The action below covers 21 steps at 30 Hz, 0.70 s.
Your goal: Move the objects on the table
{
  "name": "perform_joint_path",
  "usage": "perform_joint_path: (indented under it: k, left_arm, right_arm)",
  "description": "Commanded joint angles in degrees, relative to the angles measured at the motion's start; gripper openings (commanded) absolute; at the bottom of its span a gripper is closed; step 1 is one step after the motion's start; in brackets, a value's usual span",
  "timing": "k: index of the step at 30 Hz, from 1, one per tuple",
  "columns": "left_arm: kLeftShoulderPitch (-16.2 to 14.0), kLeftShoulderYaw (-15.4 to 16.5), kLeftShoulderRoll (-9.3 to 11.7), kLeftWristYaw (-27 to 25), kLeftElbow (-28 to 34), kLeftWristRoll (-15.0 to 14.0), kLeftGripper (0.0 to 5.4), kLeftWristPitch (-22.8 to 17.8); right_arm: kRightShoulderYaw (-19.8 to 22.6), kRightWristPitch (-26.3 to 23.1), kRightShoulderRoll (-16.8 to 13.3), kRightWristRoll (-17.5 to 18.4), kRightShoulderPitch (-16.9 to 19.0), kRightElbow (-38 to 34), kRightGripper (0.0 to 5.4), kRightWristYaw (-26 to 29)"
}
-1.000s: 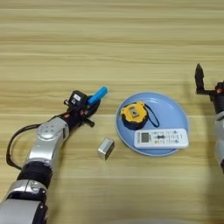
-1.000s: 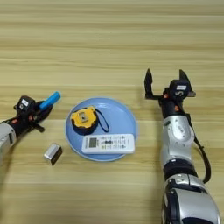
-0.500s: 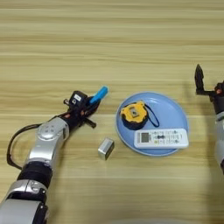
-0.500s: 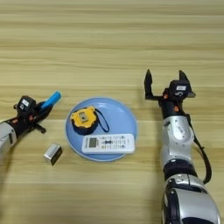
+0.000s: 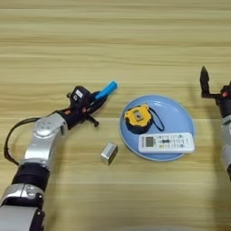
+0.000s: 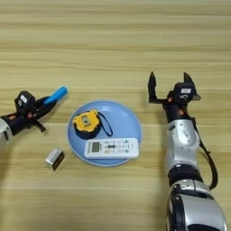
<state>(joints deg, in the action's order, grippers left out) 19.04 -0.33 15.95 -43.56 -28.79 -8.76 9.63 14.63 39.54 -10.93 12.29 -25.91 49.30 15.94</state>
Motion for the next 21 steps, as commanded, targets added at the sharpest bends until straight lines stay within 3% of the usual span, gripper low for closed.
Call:
perform_joint_path:
  k: [1,9,21]
  left_arm:
    - [-0.16,-0.75,2.24,-3.6,4.16,-1.05,0.72,-0.43]
    - [-0.84,-2.17,4.52,-9.87,9.94,-2.3,0.72,-0.12]
    - [-2.49,-6.86,4.53,-16.58,15.5,-3.85,0.72,-0.35]
  right_arm:
    - [-0.26,-0.02,0.3,0.44,-0.26,-0.29,5.4,1.45]
    - [-0.39,-0.44,0.37,1.02,-0.09,-0.64,5.4,3.51]
    - [-0.27,-0.99,0.77,2.11,0.12,-1.24,5.4,5.64]
